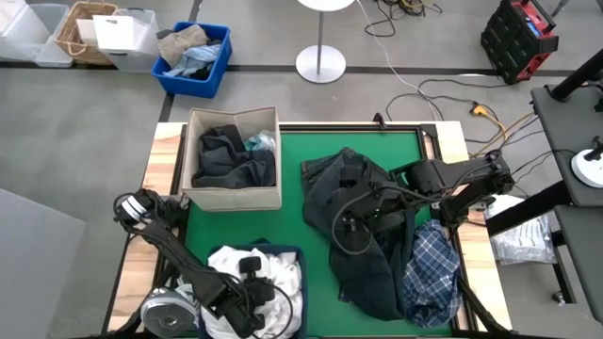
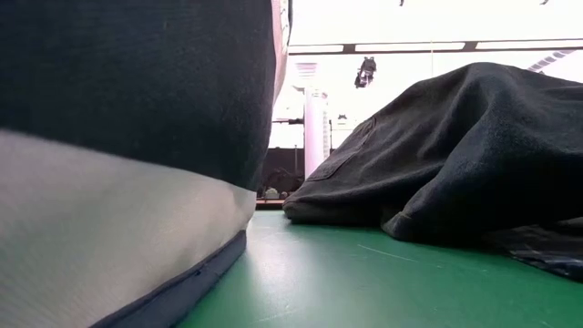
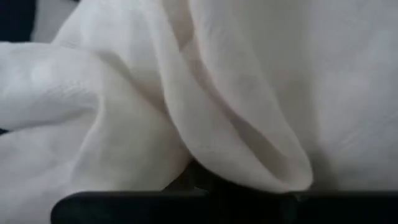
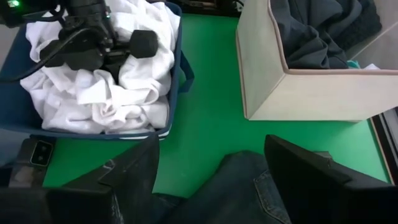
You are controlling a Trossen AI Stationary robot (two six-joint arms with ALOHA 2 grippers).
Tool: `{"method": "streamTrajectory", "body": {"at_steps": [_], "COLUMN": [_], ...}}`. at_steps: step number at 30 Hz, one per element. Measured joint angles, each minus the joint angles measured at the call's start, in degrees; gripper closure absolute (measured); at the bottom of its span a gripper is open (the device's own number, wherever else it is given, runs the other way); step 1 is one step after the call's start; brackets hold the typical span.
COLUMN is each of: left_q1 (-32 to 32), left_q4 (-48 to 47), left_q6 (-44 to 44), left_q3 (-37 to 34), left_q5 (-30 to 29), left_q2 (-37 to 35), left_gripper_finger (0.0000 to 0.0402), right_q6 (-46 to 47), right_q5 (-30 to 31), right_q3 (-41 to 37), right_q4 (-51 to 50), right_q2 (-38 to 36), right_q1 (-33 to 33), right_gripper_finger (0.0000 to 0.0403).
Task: Sort clothes
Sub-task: Put the white blouse into the blue laundry organizer
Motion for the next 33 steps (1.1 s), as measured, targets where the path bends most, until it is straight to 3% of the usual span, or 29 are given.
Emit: {"method": "streamTrajectory", "body": {"at_steps": [7, 15, 33], "left_q1": [0.2, 0.2, 0.1], "left_q4": [11.0, 16.1, -10.3], "left_q6": [0.5, 0.4, 4.6], "left_q3": [-7.2, -10.7, 11.3], "left_q5": [0.8, 1.5, 1.5], "left_q2": [-0.2, -0.2, 0.3], "left_gripper_finger": [0.0401, 0.0401, 0.0401], "right_q6": [-0.2, -0.2, -1.6], "right_q5": [0.0, 0.0, 0.0], "right_q3": [0.0, 0.0, 0.0], "right_q4": [0.0, 0.0, 0.0], "right_q2": [0.3, 0.3, 0.3], "right_q1": [0.0, 0.0, 0.0], "right_gripper_finger": [0.0131, 0.0124, 0.0128]}}
